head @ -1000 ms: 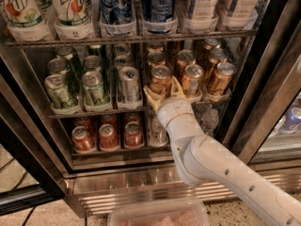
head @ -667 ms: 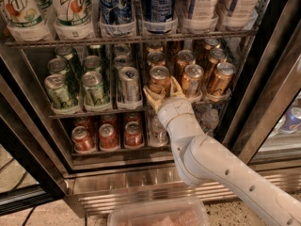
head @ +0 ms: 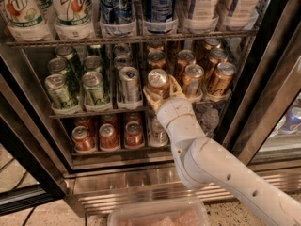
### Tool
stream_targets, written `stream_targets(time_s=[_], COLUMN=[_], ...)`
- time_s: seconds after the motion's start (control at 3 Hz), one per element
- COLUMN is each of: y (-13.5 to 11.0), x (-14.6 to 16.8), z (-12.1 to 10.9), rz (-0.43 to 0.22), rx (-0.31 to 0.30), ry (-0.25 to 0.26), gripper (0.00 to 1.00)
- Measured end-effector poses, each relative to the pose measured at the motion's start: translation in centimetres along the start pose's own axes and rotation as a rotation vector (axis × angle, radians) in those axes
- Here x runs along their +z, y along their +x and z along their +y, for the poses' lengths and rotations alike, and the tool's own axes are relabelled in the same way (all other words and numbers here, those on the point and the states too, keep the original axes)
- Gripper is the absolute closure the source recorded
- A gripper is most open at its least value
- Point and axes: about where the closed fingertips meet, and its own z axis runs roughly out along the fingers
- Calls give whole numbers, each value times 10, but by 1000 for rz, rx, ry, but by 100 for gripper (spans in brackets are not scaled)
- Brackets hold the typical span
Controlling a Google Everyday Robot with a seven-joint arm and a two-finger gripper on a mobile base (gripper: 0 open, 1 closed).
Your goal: Pick orange can from middle shelf of fridge
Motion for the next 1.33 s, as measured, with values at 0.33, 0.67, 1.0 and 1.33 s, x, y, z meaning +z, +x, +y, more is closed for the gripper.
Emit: stream_targets(time_s=[0.33, 0.67, 1.0, 1.33], y=[-15, -28, -32, -29], x=[-7, -15, -36, -68], z=[2, 0, -4, 5], rz=[-24, -49, -57, -40], rx=[-17, -34, -48, -41], ry=[-2, 2, 7, -34], gripper=[100, 100, 100, 100])
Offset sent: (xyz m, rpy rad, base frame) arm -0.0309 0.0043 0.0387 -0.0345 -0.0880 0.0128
